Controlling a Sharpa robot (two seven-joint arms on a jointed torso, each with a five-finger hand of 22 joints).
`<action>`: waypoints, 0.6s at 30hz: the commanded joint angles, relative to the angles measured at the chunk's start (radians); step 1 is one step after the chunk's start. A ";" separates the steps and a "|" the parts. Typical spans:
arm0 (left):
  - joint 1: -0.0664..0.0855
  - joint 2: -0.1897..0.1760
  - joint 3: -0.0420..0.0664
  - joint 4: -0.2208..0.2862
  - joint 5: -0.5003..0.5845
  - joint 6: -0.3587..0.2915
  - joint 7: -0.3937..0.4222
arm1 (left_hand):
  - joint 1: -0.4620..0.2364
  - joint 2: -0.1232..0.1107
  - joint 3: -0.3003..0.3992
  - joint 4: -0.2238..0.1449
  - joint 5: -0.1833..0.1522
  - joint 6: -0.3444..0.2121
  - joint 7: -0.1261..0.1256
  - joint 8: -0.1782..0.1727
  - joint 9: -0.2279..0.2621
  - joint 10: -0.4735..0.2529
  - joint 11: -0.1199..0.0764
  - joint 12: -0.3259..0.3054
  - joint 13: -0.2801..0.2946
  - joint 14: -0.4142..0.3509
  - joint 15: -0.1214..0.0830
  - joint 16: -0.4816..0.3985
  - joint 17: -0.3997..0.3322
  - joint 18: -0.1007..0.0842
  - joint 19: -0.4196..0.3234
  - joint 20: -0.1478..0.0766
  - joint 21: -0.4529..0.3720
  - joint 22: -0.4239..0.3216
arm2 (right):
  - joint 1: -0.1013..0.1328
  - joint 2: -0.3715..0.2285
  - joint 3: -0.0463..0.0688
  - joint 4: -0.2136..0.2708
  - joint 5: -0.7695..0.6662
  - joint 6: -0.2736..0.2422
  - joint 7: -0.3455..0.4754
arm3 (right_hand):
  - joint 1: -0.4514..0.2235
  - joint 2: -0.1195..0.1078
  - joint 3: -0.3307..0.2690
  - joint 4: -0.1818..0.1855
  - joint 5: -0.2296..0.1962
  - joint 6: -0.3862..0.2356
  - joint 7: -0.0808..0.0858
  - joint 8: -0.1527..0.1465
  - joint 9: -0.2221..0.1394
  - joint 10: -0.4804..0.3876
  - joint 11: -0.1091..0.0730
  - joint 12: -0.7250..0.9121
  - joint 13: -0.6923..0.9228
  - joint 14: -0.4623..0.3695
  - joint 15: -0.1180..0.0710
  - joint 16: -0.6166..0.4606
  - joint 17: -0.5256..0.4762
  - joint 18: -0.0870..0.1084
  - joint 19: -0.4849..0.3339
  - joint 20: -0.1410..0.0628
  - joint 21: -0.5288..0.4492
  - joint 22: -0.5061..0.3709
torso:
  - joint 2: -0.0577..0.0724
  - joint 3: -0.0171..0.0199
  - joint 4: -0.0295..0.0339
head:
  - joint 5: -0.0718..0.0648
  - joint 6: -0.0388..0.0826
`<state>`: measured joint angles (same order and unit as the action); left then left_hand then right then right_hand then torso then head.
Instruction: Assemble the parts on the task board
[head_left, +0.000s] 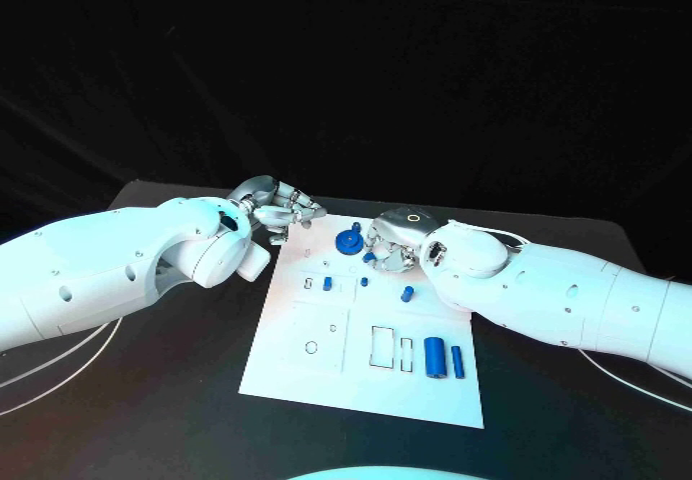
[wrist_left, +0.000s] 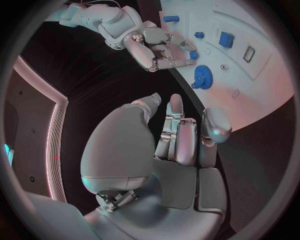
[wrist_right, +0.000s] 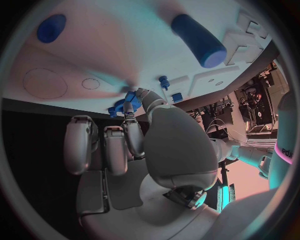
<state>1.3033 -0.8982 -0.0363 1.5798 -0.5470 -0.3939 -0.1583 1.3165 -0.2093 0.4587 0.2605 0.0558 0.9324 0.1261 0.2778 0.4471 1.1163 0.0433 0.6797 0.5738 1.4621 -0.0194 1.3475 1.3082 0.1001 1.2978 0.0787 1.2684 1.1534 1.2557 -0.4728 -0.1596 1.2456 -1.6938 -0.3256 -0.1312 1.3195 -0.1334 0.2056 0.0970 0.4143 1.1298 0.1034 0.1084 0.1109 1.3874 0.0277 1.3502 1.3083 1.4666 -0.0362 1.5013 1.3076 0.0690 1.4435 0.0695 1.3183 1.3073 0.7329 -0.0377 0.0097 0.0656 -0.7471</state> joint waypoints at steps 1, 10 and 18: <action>-0.004 0.008 -0.001 -0.005 0.002 0.034 -0.020 | -0.011 0.001 -0.015 0.004 -0.002 0.010 -0.001 -0.005 -0.010 0.013 0.000 0.009 -0.002 0.024 -0.003 0.011 0.031 -0.005 0.015 -0.001 0.011 0.014 | 0.000 -0.005 0.001 0.009 0.023 -0.033 -0.002 | -0.008 0.001 -0.001 0.006 0.005 0.000 0.005 0.002 -0.001 0.009 0.000 0.004 0.011 0.081 -0.004 0.006 0.165 -0.015 0.009 0.000 0.004 0.148 | 0.000 0.0004 0.0006 | -0.001 0.001; -0.011 0.029 -0.002 -0.018 -0.008 0.062 -0.066 | -0.043 0.011 -0.072 0.027 -0.002 0.037 -0.008 -0.018 -0.051 0.040 -0.006 0.031 -0.008 0.045 -0.009 0.054 0.072 -0.014 0.048 -0.007 0.045 0.059 | 0.005 -0.014 0.004 0.024 0.039 -0.049 -0.013 | -0.009 0.001 -0.002 0.007 0.004 0.000 0.005 0.002 -0.001 0.009 0.000 0.003 0.011 0.081 -0.004 0.006 0.164 -0.015 0.010 0.000 0.005 0.149 | 0.000 -0.0007 0.0006 | -0.003 0.004; -0.012 0.035 -0.002 -0.023 -0.010 0.059 -0.081 | -0.046 0.014 -0.081 0.028 -0.002 0.039 -0.008 -0.021 -0.058 0.042 -0.007 0.033 -0.009 0.047 -0.009 0.057 0.075 -0.015 0.051 -0.008 0.049 0.064 | 0.008 -0.014 0.006 0.022 0.051 -0.016 -0.017 | -0.011 -0.002 -0.003 0.008 -0.003 -0.002 0.005 0.001 -0.002 0.008 0.000 0.002 0.010 0.081 -0.004 0.005 0.163 -0.015 0.009 0.000 0.003 0.149 | 0.000 -0.0001 0.0013 | -0.003 0.004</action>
<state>1.2910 -0.8652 -0.0389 1.5559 -0.5508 -0.3527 -0.2215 1.2795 -0.1963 0.3823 0.2878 0.0558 0.9665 0.1175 0.2624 0.3898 1.1505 0.0377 0.7086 0.5668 1.4659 -0.0232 1.3997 1.3080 0.1002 1.3439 0.0713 1.3128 1.2164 1.2631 -0.4868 -0.1545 1.2671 -1.6507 -0.3621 -0.1396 1.3197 -0.1333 0.2029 0.0997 0.4124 1.1297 0.1033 0.1083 0.1106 1.3874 0.0277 1.3502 1.3080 1.4665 -0.0362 1.5012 1.3074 0.0689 1.4434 0.0696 1.3183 1.3081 0.7331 -0.0383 0.0103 0.0625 -0.7425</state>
